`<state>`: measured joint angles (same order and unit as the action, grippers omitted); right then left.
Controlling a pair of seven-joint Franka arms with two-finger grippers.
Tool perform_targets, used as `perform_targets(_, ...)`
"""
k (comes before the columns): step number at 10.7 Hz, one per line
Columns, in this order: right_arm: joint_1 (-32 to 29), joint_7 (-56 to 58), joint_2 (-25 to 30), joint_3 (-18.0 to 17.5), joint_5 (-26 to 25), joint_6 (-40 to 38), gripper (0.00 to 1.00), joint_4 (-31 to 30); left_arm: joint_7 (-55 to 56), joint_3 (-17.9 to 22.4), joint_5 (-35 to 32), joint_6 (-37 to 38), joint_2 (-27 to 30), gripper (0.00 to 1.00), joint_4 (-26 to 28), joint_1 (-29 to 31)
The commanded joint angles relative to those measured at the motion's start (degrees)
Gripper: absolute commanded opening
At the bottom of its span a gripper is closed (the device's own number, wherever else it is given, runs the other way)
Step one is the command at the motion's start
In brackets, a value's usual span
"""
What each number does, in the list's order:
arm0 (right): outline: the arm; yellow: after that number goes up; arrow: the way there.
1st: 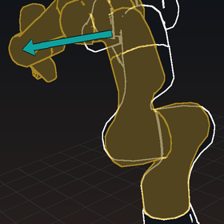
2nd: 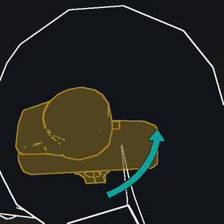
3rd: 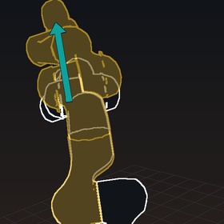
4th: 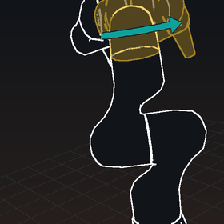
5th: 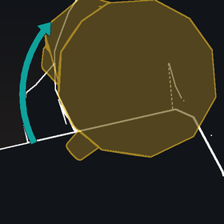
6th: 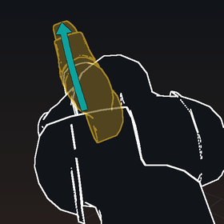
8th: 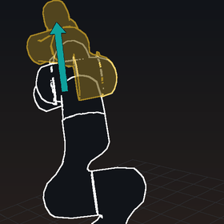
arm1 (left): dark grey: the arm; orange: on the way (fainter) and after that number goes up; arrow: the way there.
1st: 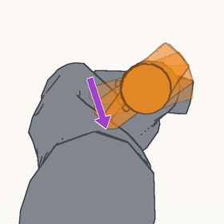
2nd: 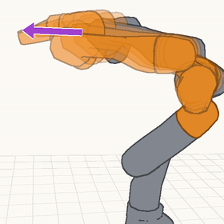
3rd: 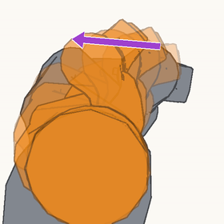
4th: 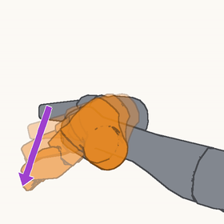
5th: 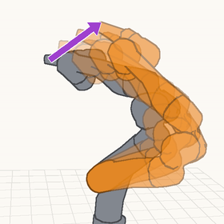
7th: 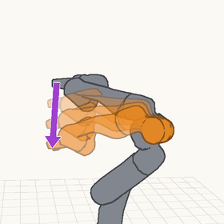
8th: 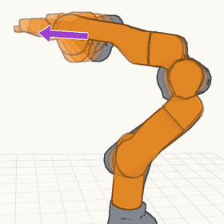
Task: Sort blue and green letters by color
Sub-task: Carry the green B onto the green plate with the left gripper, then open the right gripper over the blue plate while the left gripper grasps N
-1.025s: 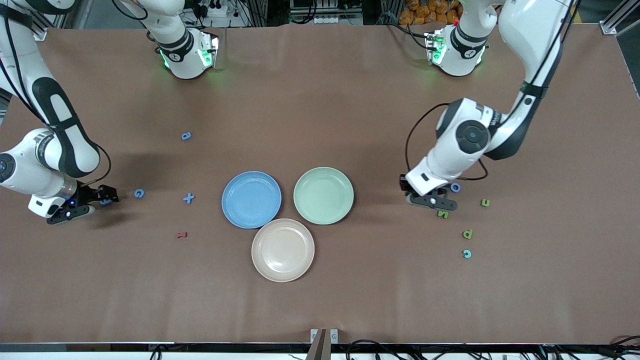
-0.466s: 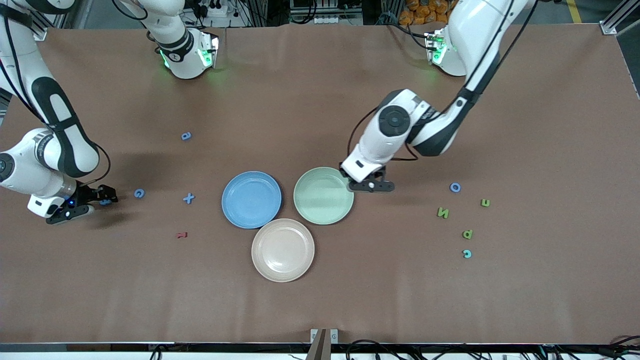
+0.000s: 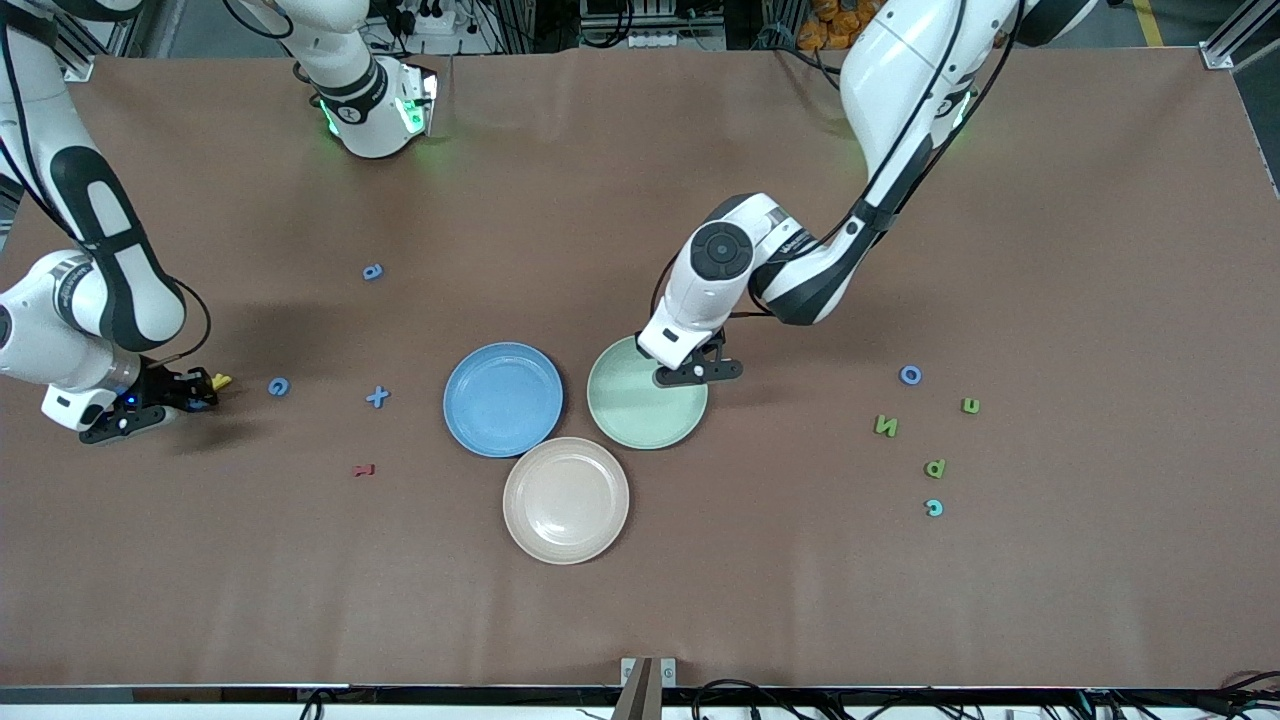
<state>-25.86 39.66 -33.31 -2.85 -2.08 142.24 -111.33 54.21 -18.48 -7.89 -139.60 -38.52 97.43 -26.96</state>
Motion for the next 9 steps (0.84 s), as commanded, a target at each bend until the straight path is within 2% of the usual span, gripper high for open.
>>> perform_targets(1,0.37,-0.36,4.20,-0.92,1.02,-6.34,0.00,-0.29,2.13,3.36,-1.60,0.82,-0.68,1.00,-2.59,-2.58)
perform_targets(2,1.94,-2.63,5.52,-0.93,1.02,-9.32,0.00,0.49,2.12,3.54,-1.68,1.17,0.63,1.00,-2.51,-1.61)
perform_targets(3,3.35,-5.26,6.41,-0.93,1.02,-12.49,0.00,1.63,0.30,3.45,-1.86,4.57,2.29,1.00,-2.59,0.48)
perform_targets(5,6.69,-13.16,7.11,-2.41,1.20,-15.15,0.00,2.87,-17.19,3.45,-1.77,11.42,5.55,1.00,-2.07,5.75)
perform_targets(7,7.67,-23.87,7.99,-7.14,1.20,-16.03,0.00,2.87,-33.32,3.45,-1.77,15.31,6.79,1.00,-0.58,12.07)
perform_targets(9,7.58,-34.15,8.00,-12.68,1.29,-17.00,0.00,3.31,-45.53,3.45,-1.86,15.33,6.71,1.00,0.83,18.40)
